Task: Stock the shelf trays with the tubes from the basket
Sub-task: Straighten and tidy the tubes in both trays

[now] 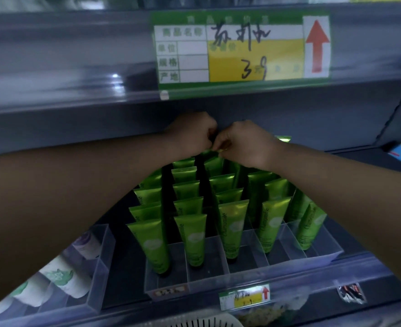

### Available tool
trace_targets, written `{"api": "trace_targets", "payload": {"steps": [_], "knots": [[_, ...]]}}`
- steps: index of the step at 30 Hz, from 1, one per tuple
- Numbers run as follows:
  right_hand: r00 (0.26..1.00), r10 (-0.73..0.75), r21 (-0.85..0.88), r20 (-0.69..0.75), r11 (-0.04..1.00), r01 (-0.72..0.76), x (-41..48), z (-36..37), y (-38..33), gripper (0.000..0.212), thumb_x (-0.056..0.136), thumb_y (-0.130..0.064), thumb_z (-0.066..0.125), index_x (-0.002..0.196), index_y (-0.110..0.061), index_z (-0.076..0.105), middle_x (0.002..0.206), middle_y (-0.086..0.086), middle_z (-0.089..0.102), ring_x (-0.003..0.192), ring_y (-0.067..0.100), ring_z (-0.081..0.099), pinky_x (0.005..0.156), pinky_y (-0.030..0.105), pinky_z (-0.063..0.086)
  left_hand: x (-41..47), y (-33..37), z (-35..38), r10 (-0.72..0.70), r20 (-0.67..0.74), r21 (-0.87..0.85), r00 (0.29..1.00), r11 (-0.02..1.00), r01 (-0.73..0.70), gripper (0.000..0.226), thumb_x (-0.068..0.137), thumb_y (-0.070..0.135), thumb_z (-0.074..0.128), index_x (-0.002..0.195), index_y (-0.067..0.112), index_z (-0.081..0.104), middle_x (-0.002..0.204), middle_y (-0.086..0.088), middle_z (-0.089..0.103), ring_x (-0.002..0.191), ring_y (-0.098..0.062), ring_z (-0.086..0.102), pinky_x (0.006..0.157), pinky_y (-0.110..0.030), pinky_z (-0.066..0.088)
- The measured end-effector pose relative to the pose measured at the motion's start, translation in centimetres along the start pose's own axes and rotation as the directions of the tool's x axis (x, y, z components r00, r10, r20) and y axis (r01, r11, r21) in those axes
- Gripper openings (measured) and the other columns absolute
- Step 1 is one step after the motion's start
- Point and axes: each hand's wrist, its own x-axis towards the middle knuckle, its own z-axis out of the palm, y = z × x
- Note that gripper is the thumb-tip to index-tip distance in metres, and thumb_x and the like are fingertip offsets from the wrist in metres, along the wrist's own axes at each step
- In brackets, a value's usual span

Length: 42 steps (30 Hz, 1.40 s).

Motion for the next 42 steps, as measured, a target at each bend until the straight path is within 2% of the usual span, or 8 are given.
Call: {"api": "trace_targets", "payload": {"steps": [2,6,12,16,20,33,38,42], "knots": [[1.000,-0.010,-0.017,-0.019,1.000,0.010,-0.1,-0.7,0.5,0.024,0.080,-0.004,0.063,0.098,-0.014,0.075,0.101,0.004,0.073,0.096,0.018,0.067,0.080,0.014,0.040,-0.1,0.1,0.0,-0.015,0.026,-0.051,1.000,0.999,0.016,0.007,0.079,0.014,0.068,0.083,0.010,0.072,0.091,-0.008,0.073,0.088,-0.021,0.067,0.070,-0.025,0.047],[0.997,-0.041,-0.113,0.067,0.992,0.048,-0.4,-1.7,1.7,0.032,0.082,0.000,0.059,0.104,-0.018,0.073,0.107,0.003,0.071,0.099,0.017,0.065,0.076,0.011,0.035,-0.4,0.2,0.1,-0.076,0.114,-0.091,0.991,0.992,0.087,0.015,0.079,0.024,0.071,0.088,0.013,0.075,0.089,-0.001,0.073,0.085,-0.015,0.066,0.071,-0.023,0.045],[0.954,-0.138,-0.232,0.265,0.952,0.202,-1.1,-1.2,1.9,0.037,0.083,-0.001,0.058,0.114,-0.018,0.067,0.127,0.000,0.060,0.116,0.019,0.055,0.094,0.019,0.034,-0.7,0.7,0.7,-0.083,0.211,-0.044,0.974,0.995,0.094,0.020,0.074,0.018,0.076,0.092,0.009,0.074,0.094,-0.004,0.072,0.081,-0.014,0.062,0.066,-0.021,0.040],[0.950,-0.206,-0.262,0.235,0.928,0.266,-0.9,-0.4,2.2,0.020,0.082,-0.011,0.066,0.101,-0.016,0.072,0.114,0.001,0.066,0.108,0.024,0.060,0.092,0.036,0.046,-0.6,0.9,1.0,-0.102,0.189,-0.029,0.977,0.994,0.109,0.019,0.076,0.009,0.072,0.094,0.010,0.073,0.096,-0.005,0.072,0.076,-0.009,0.055,0.064,-0.019,0.035],[0.958,-0.213,-0.246,0.194,0.934,0.257,-0.6,-0.3,2.2,0.017,0.081,-0.015,0.069,0.098,-0.016,0.073,0.108,0.001,0.069,0.103,0.025,0.061,0.090,0.038,0.048,-0.5,0.9,1.1,-0.105,0.151,-0.003,0.983,0.994,0.107,0.019,0.077,0.007,0.070,0.096,0.012,0.073,0.097,-0.003,0.072,0.077,-0.009,0.056,0.062,-0.017,0.033],[0.977,-0.047,0.035,0.210,0.999,0.041,0.0,-0.3,0.1,0.022,0.082,-0.011,0.069,0.104,-0.010,0.072,0.107,0.005,0.070,0.098,0.017,0.062,0.074,0.019,0.039,-0.3,0.5,0.8,-0.031,0.089,0.085,0.996,0.996,0.024,0.009,0.079,0.011,0.063,0.083,0.006,0.070,0.090,-0.021,0.068,0.087,-0.036,0.064,0.061,-0.028,0.036],[0.983,-0.020,0.092,0.181,0.996,0.003,-0.2,0.3,0.0,0.021,0.081,-0.011,0.070,0.102,-0.009,0.073,0.105,0.005,0.071,0.088,0.008,0.058,0.059,-0.002,0.031,-0.3,0.1,1.2,-0.010,0.107,0.091,0.994,0.996,0.000,0.010,0.079,0.011,0.063,0.082,0.005,0.070,0.089,-0.021,0.068,0.086,-0.036,0.064,0.061,-0.028,0.038],[0.988,-0.009,0.109,0.155,0.994,-0.008,-0.5,0.8,0.0,0.021,0.081,-0.012,0.071,0.102,-0.012,0.073,0.105,0.004,0.071,0.086,0.004,0.056,0.058,0.000,0.032,-0.4,-0.2,1.4,0.017,0.109,0.077,0.994,0.997,-0.026,0.009,0.077,0.009,0.063,0.080,0.007,0.072,0.086,-0.020,0.069,0.084,-0.034,0.065,0.062,-0.030,0.041]]}}
